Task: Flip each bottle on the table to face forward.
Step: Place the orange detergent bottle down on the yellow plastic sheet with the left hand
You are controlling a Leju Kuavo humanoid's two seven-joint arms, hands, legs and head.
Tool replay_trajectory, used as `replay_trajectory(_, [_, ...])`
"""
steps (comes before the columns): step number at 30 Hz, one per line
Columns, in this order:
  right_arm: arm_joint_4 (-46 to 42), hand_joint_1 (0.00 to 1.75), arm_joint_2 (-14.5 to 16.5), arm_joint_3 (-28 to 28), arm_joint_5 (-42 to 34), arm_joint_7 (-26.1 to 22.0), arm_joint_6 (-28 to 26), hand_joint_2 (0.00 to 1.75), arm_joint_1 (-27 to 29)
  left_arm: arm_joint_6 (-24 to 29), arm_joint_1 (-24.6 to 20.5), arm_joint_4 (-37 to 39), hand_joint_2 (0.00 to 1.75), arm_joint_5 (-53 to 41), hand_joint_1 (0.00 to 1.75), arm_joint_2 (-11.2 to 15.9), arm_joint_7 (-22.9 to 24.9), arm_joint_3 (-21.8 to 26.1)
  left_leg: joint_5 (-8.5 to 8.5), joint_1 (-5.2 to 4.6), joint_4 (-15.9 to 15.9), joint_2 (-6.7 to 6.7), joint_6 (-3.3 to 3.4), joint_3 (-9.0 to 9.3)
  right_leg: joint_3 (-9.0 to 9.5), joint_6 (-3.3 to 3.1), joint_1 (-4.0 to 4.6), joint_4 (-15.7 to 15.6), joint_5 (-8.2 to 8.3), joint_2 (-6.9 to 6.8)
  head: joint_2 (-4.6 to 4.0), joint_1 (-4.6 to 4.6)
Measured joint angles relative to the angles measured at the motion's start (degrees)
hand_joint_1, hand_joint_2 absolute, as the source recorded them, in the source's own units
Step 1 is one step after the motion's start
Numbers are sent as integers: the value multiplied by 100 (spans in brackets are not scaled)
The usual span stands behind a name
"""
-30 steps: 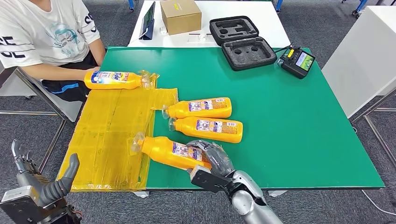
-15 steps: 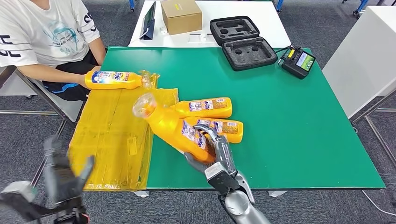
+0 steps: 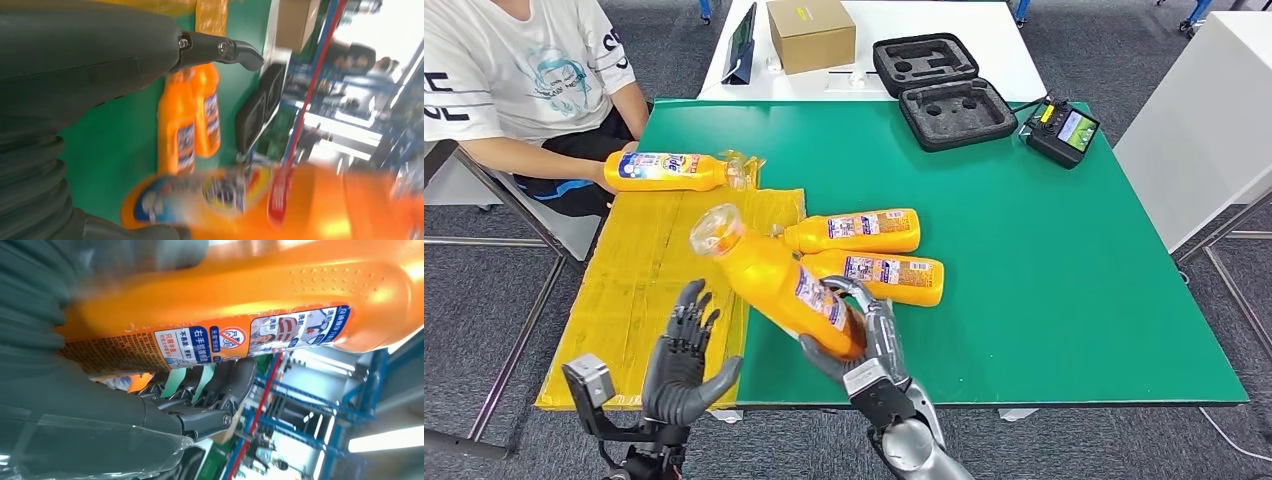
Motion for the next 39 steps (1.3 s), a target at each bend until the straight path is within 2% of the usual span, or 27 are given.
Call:
replay_trajectory(11, [741, 173, 226, 197, 98, -1, 419, 175, -120, -97, -150, 286, 175, 35, 0, 145, 7, -373, 1, -1, 0, 0, 1, 0, 0, 0, 0, 0, 0, 0, 0, 1])
replay_trajectory(31, [1546, 175, 439, 419, 433, -24, 715, 175, -322, -119, -224, 515, 175, 124, 0, 264, 15, -325, 1, 0, 0, 1, 0, 0, -3, -1, 1, 0, 0, 0, 0, 1])
replay_trajectory(39, [1666, 175, 471, 589, 561, -26, 628, 175, -321, -245, -430, 776, 175, 239, 0, 266, 75, -277, 1, 0, 0, 1, 0, 0, -3, 0, 0, 0, 0, 1, 0, 1])
